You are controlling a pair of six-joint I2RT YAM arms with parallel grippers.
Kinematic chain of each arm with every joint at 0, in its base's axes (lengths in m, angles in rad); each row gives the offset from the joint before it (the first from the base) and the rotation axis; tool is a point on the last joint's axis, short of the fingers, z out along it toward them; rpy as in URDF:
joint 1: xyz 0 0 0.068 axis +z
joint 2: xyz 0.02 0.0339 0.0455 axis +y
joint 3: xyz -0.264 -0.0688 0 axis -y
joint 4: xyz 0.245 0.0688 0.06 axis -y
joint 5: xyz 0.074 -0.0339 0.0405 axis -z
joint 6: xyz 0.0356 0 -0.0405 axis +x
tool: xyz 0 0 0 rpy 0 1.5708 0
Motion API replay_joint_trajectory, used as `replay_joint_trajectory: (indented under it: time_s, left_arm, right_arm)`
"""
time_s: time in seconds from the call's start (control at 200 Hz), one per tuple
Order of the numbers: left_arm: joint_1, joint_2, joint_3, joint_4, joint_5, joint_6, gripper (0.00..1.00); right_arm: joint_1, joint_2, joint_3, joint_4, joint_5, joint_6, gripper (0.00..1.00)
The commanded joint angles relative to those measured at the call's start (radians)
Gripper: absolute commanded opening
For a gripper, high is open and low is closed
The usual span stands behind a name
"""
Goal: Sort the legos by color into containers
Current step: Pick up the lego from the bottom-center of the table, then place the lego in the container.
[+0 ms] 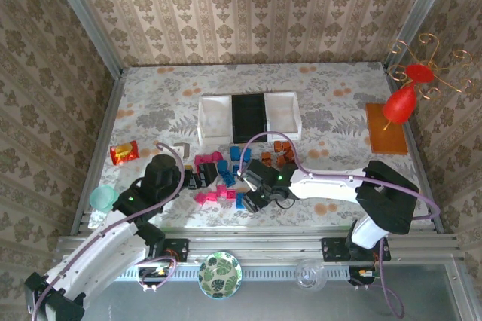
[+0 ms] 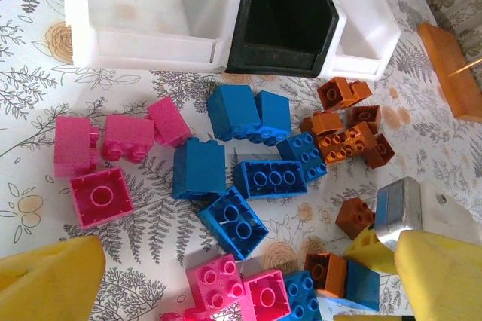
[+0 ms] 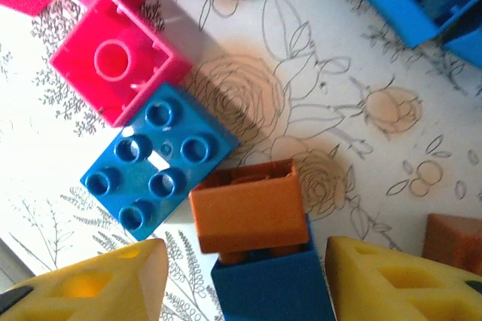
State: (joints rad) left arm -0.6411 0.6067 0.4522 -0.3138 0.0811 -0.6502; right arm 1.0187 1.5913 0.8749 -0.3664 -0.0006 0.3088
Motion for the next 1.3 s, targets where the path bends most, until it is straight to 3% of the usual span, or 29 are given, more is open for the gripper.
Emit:
replay_joint_trajectory:
  time_s: [0.0,0.165,0.45,0.635,0.88,1.1,1.295]
  left_arm:
    - [-0.005,-0.005,0.000,-0.021,-0.011,0.018,1.00]
    - [-0.005,-0.005,-0.002,-0.032,-0.017,0.018,1.00]
    - [-0.005,-0.003,0.002,-0.022,-0.021,0.027,1.00]
    - [-0.005,-0.004,-0.004,-0.013,-0.025,0.023,1.00]
    - [-0.005,-0.017,-0.001,-0.026,-0.031,0.022,1.00]
    - [-0.005,-0.052,-0.011,-0.046,-0.054,0.012,1.00]
    - [-0.005,-0.071,-0.022,-0.046,-0.062,-0.009,1.00]
  right_arm:
    - [0.010,-0.021,-0.017,-0.049,0.045,0.016,0.63]
    - [0.015,0.005,-0.018,-0.058,0.065,0.004,0.63]
    - [0.017,0.018,-0.036,-0.047,0.065,0.000,0.45]
    - [0.018,0.013,-0.065,-0.037,0.082,0.013,0.47]
    - [0.006,-0.095,-0.091,-0.033,0.096,0.021,0.26]
    - [-0.198,-0.311,-0.057,-0.042,0.095,0.013,0.23]
    - [-0.438,-0.210,0.125,0.005,0.151,0.070,0.23]
